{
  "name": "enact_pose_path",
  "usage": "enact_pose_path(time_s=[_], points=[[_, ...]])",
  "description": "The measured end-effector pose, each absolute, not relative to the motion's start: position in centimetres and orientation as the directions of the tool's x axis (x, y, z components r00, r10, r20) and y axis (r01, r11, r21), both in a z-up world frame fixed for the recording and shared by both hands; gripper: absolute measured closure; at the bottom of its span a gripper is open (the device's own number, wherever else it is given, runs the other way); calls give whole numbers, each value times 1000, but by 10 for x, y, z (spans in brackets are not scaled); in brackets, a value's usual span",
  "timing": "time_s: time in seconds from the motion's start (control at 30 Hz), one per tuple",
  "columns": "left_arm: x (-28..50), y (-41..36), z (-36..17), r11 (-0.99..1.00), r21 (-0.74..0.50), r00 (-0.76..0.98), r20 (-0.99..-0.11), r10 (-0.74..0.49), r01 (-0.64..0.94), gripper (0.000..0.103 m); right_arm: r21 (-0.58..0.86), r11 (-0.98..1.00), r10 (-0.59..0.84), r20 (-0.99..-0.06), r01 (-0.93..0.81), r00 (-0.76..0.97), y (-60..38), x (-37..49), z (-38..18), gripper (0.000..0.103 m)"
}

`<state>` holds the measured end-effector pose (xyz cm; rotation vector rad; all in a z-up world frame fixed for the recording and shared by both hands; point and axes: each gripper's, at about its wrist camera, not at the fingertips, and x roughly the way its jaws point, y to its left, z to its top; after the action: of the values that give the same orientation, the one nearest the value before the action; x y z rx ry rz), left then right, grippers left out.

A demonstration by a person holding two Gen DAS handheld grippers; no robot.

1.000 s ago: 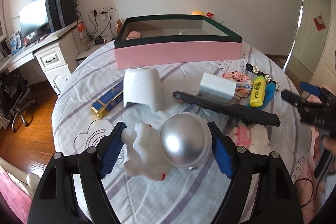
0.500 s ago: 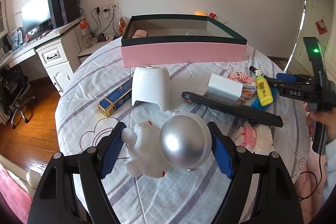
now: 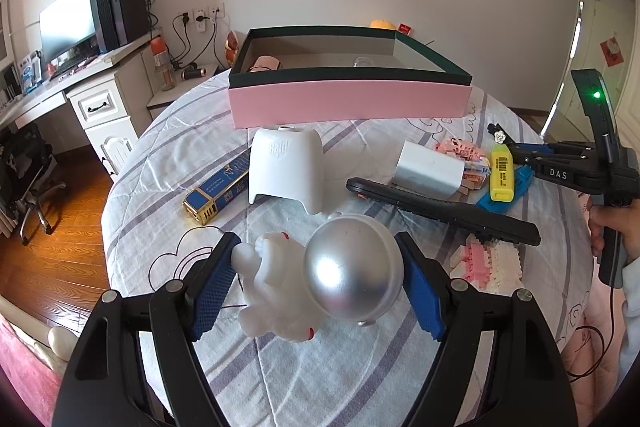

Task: Organize rigid objects
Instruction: 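Grasp the white rabbit figure with the left tool while the right tool grasps the black-white flower strap, then lower the rabbit and strap into the pink box and open both tools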

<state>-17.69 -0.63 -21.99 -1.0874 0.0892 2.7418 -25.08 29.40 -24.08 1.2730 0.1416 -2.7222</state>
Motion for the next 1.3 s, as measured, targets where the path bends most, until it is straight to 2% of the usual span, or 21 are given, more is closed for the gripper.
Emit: enact_pose_path(time_s=[0.17,0.37,0.7,1.0,1.3], points=[[-177,-6,-219,-979,-13,-712,-684,156,-202,25,-8,-988,-95,-765,156,-637,296,-258,-241,82],[-176,-6,-214,-979,-11,-726,-669,157,-202,25,7,-989,-107,-737,151,-668,295,-245,-235,85],[-172,-2,-190,-975,7,-762,-625,168,-220,25,42,-974,-194,-659,222,-726,276,-209,-192,85],[-187,6,-151,-970,40,-813,-555,178,-239,25,25,-959,-241,-596,283,-766,253,-201,-153,85],[-230,20,-115,-963,86,-841,-510,179,-256,25,1,-950,-257,-576,313,-776,236,-224,-137,85]])
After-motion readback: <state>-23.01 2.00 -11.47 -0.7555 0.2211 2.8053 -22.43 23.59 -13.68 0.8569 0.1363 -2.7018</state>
